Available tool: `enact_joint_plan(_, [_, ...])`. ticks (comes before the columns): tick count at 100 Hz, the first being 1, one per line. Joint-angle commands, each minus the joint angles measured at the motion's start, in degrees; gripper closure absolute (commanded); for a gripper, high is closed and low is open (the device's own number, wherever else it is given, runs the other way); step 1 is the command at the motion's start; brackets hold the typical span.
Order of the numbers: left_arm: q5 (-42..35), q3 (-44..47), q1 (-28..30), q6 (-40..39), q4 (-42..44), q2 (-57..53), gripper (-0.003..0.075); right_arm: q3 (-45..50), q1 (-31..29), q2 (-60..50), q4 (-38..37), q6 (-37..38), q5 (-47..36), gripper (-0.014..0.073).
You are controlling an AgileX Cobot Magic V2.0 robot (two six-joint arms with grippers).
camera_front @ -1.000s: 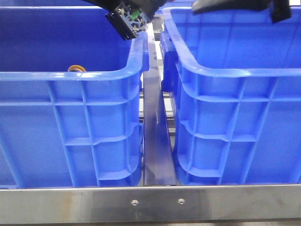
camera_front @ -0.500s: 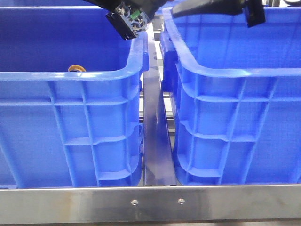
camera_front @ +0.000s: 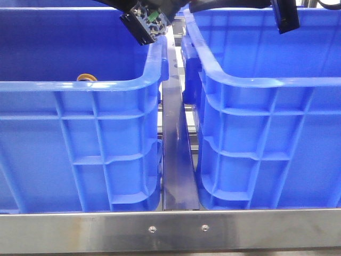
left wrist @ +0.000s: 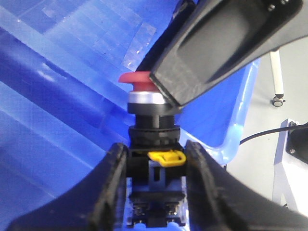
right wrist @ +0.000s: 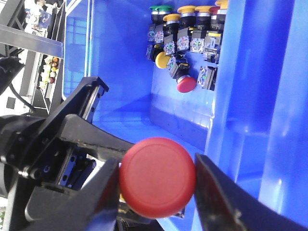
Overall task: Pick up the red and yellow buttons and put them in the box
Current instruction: 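Grasp the red button cap with the right gripper from the left gripper, then carry the red button with the right gripper and set it in the empty bin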
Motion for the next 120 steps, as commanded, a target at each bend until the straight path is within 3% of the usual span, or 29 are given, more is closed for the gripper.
enact_joint_plan(1, [-1.3,-1.6,-0.5,0.2,-3.5,-2.1,0.0731,-1.8,0.1,-1.6,3.8,-1.0,2.3,0.0383])
enact_joint_plan(10, [-0.9,-1.6,-0.5,0.2,-3.5,-2.1,0.0710,-1.8,0.1,-1.6,3.8,-1.0,2.5,0.0383])
enact_joint_plan(15, [-0.2,-1.6,-0.5,0.2,-3.5,-2.1,0.0661,-1.8,0.1,-1.6,3.9,-1.0,2.5,0.0383])
enact_joint_plan(20, [0.4,-1.6,-0.5,0.2,-3.5,-2.1,0.0579,-1.8,0.1,-1.6,4.0,-1.0,2.5,0.0383])
enact_joint_plan(32, [-0.7,-1.6,-0.5,0.2,-3.7,-2.1,0.0293,-1.8,0.1,-1.6,4.0,-1.0,2.5,0.0383])
enact_joint_plan(42, [-0.7,-1.6,-0.5,0.2,-3.7,-2.1,0.0171,-1.8,0.1,-1.7,4.0,-1.0,2.5,0.0383])
enact_joint_plan(61, [0.2,-1.6,-0.5,0.2,-3.8,-2.1,0.0167,-3.5,-1.8,-1.8,4.1,-1.3,3.2,0.0383])
enact_joint_plan(91, [2.1,-1.6,-0.5,0.2,-4.2,-2.1,0.0167,-11.1,-14.9,-2.2,-0.1,-8.5,5.7,0.0383])
enact_joint_plan(106, [3.3,-1.6,-0.5,0.2,-5.1,-2.1,0.0167,-11.1,-19.5,-2.2,-4.3,-15.3,1.7,0.0383])
enact_joint_plan(120, [3.3,-1.6,-0.5,0.2,-5.1,-2.1,0.0167,-11.1,-19.8,-2.1,-11.4,-19.7,-5.5,0.0383])
